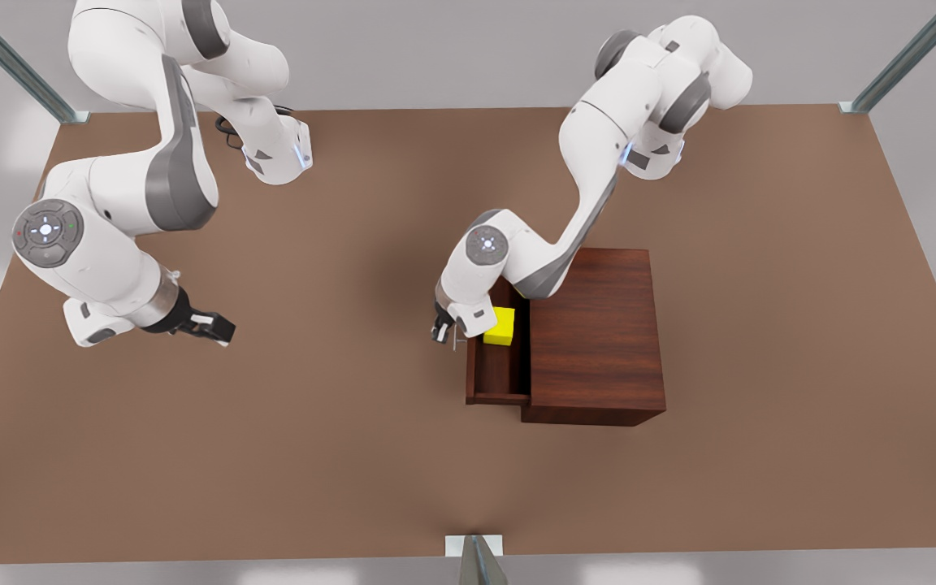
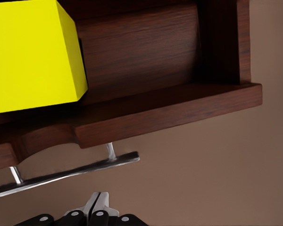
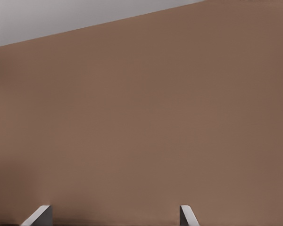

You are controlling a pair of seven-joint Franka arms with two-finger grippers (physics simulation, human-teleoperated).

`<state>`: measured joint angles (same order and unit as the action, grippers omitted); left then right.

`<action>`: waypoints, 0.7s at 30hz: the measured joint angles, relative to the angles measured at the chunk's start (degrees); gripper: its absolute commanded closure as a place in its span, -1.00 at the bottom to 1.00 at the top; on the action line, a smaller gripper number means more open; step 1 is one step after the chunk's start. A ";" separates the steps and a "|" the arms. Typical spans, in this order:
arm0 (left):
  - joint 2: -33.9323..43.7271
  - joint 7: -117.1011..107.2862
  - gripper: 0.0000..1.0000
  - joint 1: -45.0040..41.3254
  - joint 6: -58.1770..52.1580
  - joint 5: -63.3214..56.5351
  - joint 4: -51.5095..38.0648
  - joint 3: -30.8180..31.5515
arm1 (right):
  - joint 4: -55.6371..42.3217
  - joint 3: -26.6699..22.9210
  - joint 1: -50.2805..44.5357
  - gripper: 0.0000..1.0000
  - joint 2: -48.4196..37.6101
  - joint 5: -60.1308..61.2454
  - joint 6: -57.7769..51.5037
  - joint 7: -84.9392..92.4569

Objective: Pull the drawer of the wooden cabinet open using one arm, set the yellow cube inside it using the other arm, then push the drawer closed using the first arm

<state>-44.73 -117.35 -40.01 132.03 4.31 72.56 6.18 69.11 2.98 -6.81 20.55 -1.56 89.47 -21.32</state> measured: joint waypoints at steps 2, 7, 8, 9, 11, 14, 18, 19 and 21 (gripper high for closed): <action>-0.20 -2.44 0.57 0.31 -0.86 -0.91 0.05 -0.03 | 0.00 0.07 -0.02 -1.00 0.00 0.01 -0.22 2.09; -0.10 -5.51 0.57 0.41 -5.94 -2.53 0.06 -0.03 | 0.00 0.09 0.31 -1.00 0.03 0.02 -0.53 6.49; -0.05 -5.87 0.57 0.43 -6.92 -2.77 0.06 -0.03 | 0.00 0.09 0.37 -1.00 0.06 0.02 -0.57 7.25; -0.02 -6.19 0.57 0.46 -7.78 -3.00 0.06 -0.03 | 0.00 0.09 0.42 -1.00 0.08 0.03 -0.60 7.97; 0.20 -6.66 0.57 0.83 -9.40 -3.35 -0.01 -0.09 | 0.00 0.09 0.49 -1.00 0.04 0.03 -0.65 9.30; 0.78 -6.85 0.57 2.47 -11.86 -3.54 -0.21 -0.38 | 0.00 0.03 0.55 -1.00 0.06 0.01 -0.70 11.03; 1.47 -6.67 0.57 4.41 -14.75 -3.69 -0.52 -0.47 | 0.00 0.00 0.57 -1.00 0.03 0.00 -0.73 12.92; 1.61 -6.53 0.57 4.76 -15.44 -3.69 -0.54 -0.47 | 0.00 0.02 0.57 -1.00 0.02 0.01 -0.74 13.33; 1.72 -6.14 0.57 5.39 -16.72 -3.70 -0.55 -0.47 | 0.00 0.01 0.54 -1.00 0.02 0.02 -0.75 14.09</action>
<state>-43.01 -123.50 -34.62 115.31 0.62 72.01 5.71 69.11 3.00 -6.27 20.57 -1.54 88.72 -7.23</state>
